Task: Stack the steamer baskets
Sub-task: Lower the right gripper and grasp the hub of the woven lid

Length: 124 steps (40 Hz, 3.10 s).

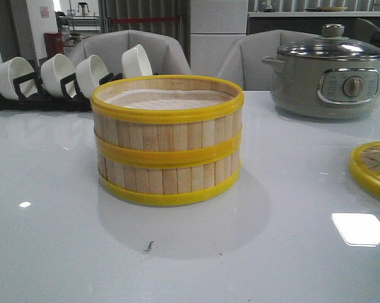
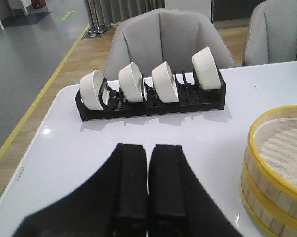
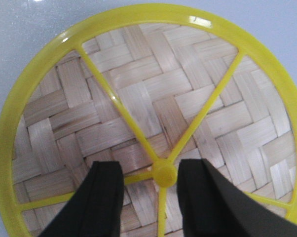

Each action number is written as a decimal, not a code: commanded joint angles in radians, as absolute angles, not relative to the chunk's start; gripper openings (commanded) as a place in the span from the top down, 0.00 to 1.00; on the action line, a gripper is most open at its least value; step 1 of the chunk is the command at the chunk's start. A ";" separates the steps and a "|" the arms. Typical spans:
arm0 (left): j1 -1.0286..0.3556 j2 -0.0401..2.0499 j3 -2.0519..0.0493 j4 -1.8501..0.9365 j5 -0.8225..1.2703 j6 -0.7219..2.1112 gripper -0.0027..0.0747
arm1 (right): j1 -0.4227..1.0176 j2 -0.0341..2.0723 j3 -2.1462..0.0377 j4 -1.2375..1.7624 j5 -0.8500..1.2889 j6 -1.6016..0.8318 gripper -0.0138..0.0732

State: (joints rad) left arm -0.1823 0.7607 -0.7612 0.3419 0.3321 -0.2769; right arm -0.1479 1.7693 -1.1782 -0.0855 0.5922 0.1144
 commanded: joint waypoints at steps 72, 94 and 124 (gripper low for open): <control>-0.181 0.759 -0.790 0.343 0.230 -0.278 0.85 | -0.194 1.753 -1.211 -0.018 0.537 0.113 0.41; -0.181 0.759 -0.790 0.343 0.230 -0.278 0.85 | -0.194 1.755 -1.211 -0.018 0.528 0.113 0.41; -0.181 0.759 -0.790 0.343 0.230 -0.278 0.85 | -0.194 1.755 -1.211 -0.018 0.525 0.113 0.41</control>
